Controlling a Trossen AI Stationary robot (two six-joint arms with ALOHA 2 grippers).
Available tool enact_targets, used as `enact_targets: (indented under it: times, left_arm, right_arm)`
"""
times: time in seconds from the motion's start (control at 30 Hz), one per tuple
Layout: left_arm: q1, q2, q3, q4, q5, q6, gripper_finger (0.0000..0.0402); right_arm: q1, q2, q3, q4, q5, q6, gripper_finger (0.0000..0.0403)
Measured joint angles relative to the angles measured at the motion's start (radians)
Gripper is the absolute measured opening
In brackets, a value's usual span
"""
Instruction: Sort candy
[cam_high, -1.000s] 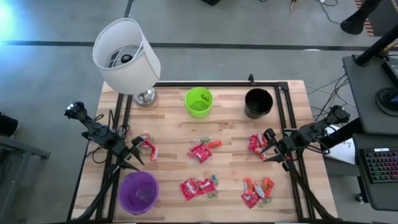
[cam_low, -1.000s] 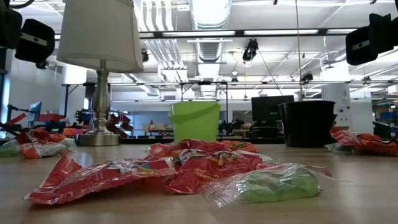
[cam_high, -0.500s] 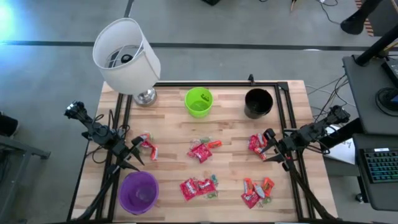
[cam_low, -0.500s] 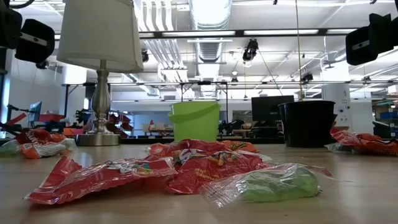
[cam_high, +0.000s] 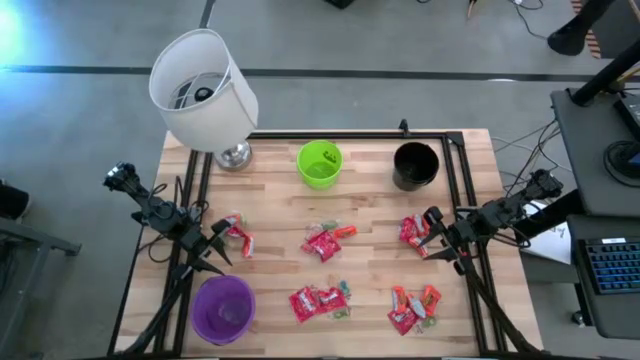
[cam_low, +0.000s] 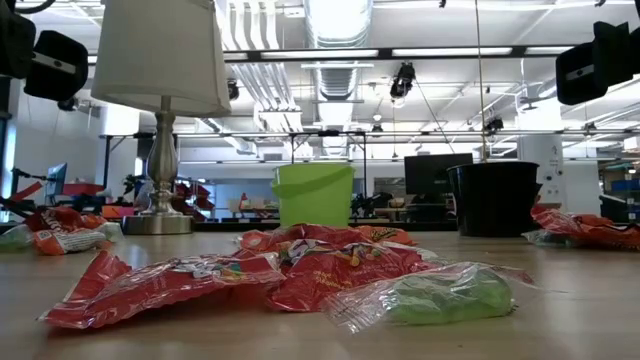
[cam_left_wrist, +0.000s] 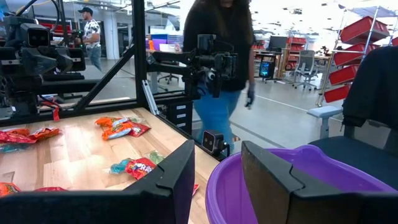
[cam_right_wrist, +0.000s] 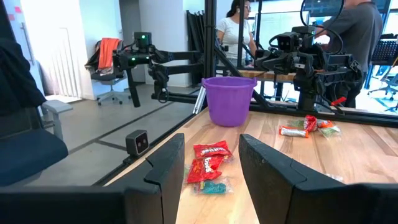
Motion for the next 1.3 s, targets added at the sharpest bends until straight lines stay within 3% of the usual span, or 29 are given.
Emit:
enact_targets:
  times: [0.67,0.83,0.9,1.23,1.3]
  left_arm:
    - [0.000,0.000,0.000,0.000,0.000,0.000,0.0115]
    - [0.000,0.000,0.000,0.000,0.000,0.000,0.0115]
    - [0.000,0.000,0.000,0.000,0.000,0.000,0.0115]
    - [0.000,0.000,0.000,0.000,0.000,0.000,0.0115]
    - [0.000,0.000,0.000,0.000,0.000,0.000,0.0115]
  right_arm:
    - [0.000,0.002,0.000,0.037,0.000,-0.026,0.0146]
    - [0.000,0.021,0.000,0.027,0.007,0.076,0.0146]
    - [0.001,0.034,0.000,0.024,0.070,0.111,0.0146]
    - [0.000,0.052,0.000,0.034,0.622,0.391,0.0146]
    - [0.000,0.052,0.000,0.037,0.681,0.442,0.0146]
